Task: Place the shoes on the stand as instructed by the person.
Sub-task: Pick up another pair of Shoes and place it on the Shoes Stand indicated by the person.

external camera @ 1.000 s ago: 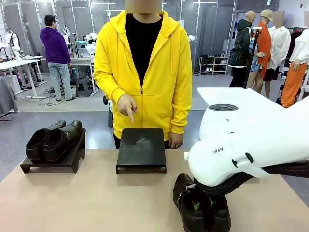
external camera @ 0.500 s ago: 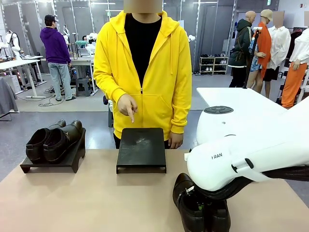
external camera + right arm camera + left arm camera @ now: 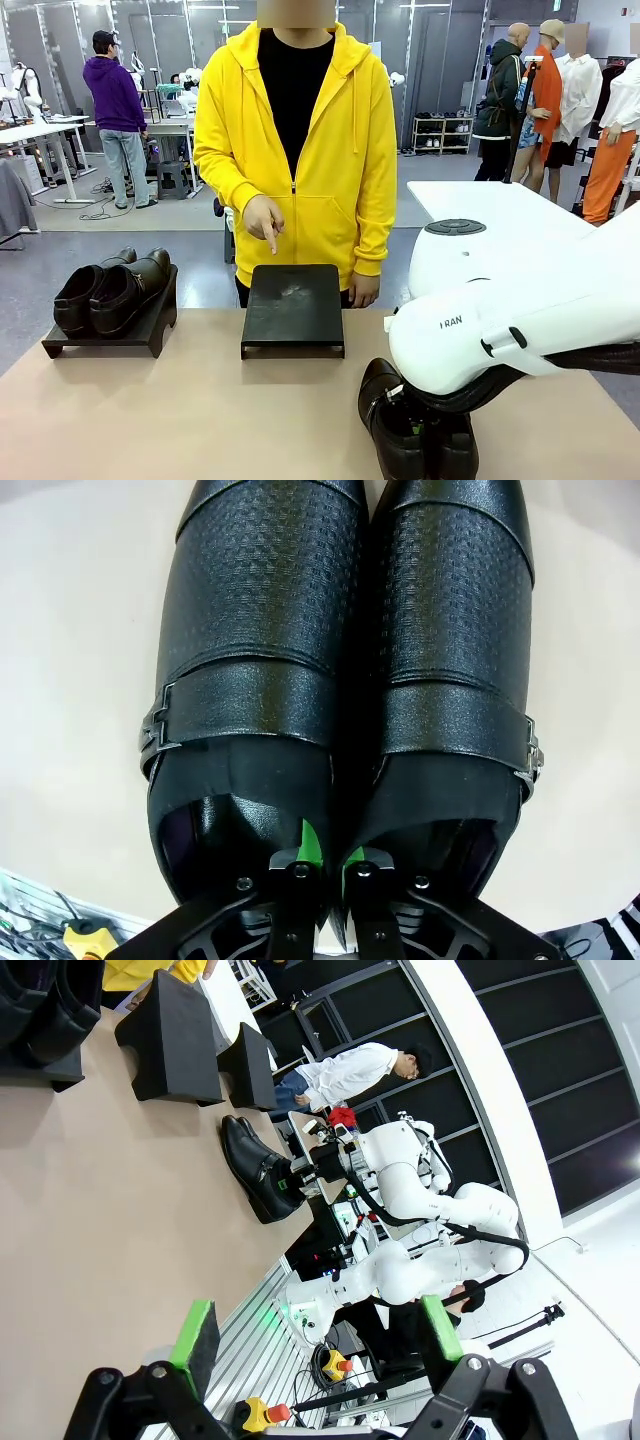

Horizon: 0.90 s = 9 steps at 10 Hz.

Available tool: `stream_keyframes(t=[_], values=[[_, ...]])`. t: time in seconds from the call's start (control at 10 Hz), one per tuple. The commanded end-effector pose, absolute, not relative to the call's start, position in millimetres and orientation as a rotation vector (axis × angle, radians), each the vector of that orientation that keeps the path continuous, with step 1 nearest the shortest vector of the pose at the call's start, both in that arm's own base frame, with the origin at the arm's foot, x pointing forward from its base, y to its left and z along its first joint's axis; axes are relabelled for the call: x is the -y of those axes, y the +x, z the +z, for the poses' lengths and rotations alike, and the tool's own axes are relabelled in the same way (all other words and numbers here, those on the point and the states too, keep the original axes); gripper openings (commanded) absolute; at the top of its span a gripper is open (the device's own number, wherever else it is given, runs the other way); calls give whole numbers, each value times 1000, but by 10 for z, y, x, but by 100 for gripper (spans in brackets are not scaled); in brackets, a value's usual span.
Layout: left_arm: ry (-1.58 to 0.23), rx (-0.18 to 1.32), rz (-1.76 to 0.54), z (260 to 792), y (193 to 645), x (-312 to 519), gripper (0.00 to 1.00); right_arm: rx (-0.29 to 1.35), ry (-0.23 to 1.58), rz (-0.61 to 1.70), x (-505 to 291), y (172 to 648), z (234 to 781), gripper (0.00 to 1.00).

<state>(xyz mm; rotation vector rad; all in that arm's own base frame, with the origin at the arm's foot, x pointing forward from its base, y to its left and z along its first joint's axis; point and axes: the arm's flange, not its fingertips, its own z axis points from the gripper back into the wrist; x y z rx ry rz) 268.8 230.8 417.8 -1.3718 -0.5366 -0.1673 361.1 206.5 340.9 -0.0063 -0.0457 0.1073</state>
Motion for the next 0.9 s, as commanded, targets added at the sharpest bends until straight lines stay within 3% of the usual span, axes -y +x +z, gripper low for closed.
stream_keyframes(t=[0.0, 0.1, 0.4, 0.8], values=[[-1375, 529, -179, 4206, 2644, -2300, 100, 46, -9, 114, -2081, 3617, 3406, 0], [-1375, 529, -179, 4206, 2644, -2300, 100, 46, -6, 107, -2065, 3611, 3409, 7], [-1375, 529, -179, 4206, 2644, -2300, 100, 117, 3, 87, -1893, 3625, 4265, 7], [-1375, 529, -179, 4206, 2644, -2300, 100, 272, -11, 57, -2215, 4112, 5088, 7]])
